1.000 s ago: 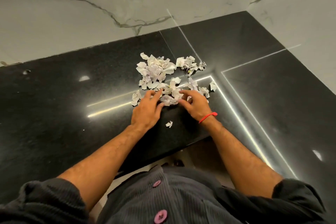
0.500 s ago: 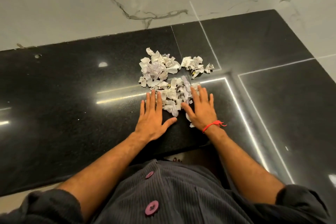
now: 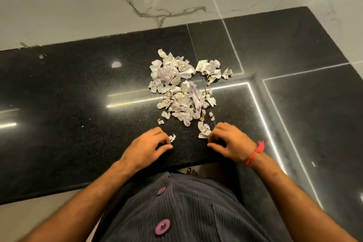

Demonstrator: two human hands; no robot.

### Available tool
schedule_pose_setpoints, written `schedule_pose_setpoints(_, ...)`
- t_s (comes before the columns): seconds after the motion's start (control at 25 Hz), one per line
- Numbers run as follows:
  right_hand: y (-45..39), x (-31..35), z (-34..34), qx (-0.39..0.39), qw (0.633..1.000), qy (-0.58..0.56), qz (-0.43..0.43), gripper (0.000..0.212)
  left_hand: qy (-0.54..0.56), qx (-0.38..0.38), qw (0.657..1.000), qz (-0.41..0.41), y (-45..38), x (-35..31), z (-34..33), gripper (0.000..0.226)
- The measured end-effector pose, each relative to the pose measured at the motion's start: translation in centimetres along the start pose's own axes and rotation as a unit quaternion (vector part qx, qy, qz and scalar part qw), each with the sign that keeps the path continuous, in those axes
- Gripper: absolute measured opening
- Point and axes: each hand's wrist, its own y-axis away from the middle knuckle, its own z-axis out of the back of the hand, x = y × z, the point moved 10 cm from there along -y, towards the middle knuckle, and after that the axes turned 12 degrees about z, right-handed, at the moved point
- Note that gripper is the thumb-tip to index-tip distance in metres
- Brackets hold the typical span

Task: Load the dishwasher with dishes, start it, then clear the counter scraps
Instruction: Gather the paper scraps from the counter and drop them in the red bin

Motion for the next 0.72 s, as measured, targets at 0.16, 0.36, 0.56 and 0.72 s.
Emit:
schedule_pose_setpoints(0.16, -2.2, 0.5, -3.1, -0.009, 0.999, 0.038, -0.010, 0.025, -0.001, -0.050, 0.999, -0.009, -1.8, -1.9, -1.8, 0.033)
schedule_pose_setpoints(0.36, -5.9, -0.3, 0.4, -0.056, 0.995, -0.035, -0.073, 0.032, -0.035, -0.110, 0.993, 0.013, -4.8, -3.6, 2.3, 0.034)
schedule_pose_setpoints(0.56, -5.3, -4.9, 2.4, 0.060, 0.974, 0.089, -0.199, 0.137, -0.099, -0.021, 0.984, 0.146, -6.5, -0.1, 2.6, 0.130)
schedule_pose_setpoints(0.72, -8.1, -5.2, -0.4, 0.156, 0.967, 0.121, -0.161, 0.140, -0.029, 0.050, 0.990, 0.131, -8.8, -1.7, 0.3, 0.140)
